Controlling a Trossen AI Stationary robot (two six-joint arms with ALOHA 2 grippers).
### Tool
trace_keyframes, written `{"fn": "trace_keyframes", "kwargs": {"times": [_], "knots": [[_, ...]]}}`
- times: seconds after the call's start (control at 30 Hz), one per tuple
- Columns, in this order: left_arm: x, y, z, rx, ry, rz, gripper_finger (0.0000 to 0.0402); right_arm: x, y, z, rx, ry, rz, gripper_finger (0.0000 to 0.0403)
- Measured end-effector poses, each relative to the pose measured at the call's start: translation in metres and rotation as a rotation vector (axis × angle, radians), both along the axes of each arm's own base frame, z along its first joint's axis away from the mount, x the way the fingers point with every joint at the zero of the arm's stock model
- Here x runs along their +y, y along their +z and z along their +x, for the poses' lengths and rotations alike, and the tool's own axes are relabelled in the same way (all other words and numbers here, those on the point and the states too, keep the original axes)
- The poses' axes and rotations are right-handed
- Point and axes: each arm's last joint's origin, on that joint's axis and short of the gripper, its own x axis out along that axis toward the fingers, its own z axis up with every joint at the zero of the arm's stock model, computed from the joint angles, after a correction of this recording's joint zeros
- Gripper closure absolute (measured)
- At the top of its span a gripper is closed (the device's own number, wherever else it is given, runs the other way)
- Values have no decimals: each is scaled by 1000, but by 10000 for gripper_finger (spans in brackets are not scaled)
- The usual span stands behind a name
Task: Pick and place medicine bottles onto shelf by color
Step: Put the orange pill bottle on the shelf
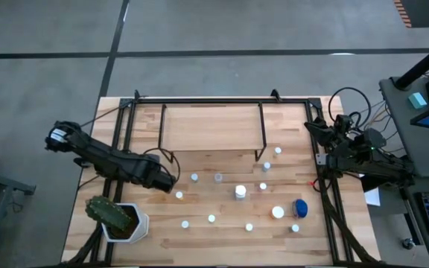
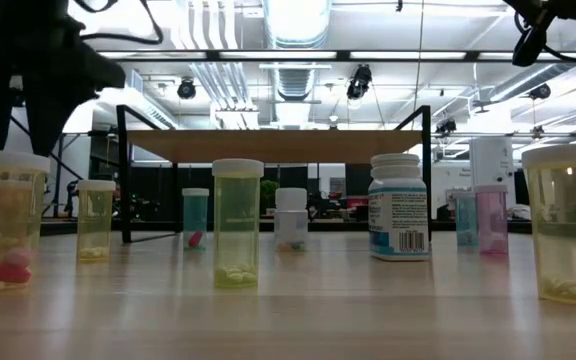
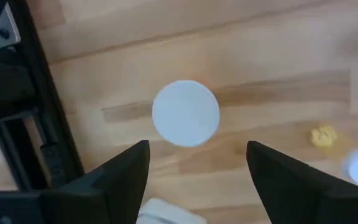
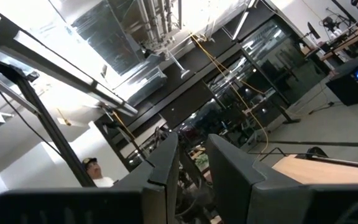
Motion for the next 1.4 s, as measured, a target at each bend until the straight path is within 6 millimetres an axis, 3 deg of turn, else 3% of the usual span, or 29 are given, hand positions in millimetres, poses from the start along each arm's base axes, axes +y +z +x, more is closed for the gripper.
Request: {"fn": "trace_keyframes", "kwargs": {"times": [0.67,1.07,1.23,1.4], "knots": [[3,-36,-6,-52,49,30,150,0,-3,1,28,4,5,326],[3,-38,-5,-40,48,31,210,0,-3,1,28,4,6,326],[3,-38,-5,-40,41,26,208,0,-3,1,29,3,5,326],[0,-17,2,-97,-39,-17,205,0,-4,2,43,2,9,326]]}}
